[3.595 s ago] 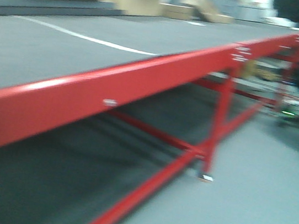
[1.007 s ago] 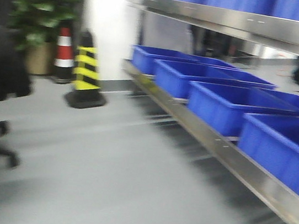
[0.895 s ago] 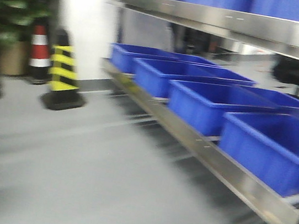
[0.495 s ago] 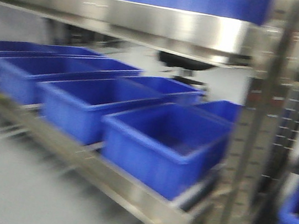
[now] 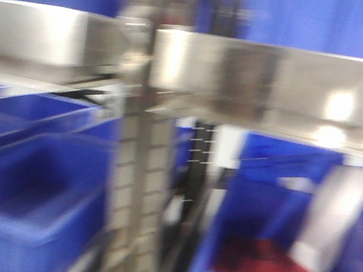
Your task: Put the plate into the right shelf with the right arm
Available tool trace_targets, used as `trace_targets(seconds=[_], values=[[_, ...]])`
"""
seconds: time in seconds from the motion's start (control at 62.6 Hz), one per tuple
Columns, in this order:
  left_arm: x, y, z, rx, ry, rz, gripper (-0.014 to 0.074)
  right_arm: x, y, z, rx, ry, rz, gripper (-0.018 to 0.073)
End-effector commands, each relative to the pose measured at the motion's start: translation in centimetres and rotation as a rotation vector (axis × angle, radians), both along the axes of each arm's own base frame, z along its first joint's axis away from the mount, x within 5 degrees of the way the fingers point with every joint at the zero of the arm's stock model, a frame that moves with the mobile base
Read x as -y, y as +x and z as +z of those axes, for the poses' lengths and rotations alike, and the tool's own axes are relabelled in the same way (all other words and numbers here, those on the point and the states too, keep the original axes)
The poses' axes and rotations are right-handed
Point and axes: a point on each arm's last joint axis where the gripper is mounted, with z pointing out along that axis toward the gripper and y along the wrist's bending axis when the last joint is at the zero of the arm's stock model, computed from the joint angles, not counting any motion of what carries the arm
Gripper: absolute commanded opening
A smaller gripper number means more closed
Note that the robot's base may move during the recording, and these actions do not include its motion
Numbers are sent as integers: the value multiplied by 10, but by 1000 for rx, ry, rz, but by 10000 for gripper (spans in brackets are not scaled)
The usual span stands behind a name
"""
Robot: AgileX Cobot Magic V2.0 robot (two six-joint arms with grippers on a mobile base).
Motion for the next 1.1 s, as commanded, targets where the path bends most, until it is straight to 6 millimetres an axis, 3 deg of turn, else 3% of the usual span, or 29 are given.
trace_targets(seconds=[0.0, 1.087], values=[[0, 0, 5, 82, -15, -2, -47, 3, 0, 14, 67, 69, -24, 64], [0, 0, 5, 82, -15, -2, -47, 3, 0, 14, 70, 71, -25, 64]])
